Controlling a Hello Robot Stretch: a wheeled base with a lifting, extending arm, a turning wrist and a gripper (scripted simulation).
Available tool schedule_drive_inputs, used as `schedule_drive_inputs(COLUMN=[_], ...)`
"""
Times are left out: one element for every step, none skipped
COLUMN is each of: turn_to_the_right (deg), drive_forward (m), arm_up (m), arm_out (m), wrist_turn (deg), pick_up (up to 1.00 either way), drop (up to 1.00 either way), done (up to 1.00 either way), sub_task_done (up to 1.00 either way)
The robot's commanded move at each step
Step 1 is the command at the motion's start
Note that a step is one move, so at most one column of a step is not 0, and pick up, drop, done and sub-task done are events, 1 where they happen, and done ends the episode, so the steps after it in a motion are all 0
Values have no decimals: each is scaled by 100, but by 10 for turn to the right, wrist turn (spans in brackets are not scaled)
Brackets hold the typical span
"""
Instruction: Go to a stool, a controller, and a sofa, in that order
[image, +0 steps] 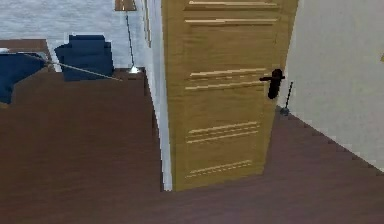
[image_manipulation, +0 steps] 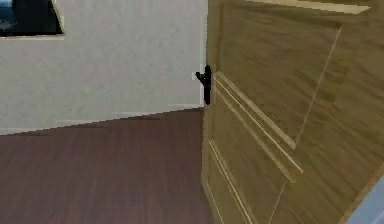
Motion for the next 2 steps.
schedule_drive_inputs(turn_to_the_right=[-120, 0], drive_forward=[0, 60], arm_up=[0, 0], arm_out=[0, 0], wrist_turn=[0, 0], pick_up=[0, 0], drop=[0, 0], done=[0, 0], sub_task_done=[0, 0])
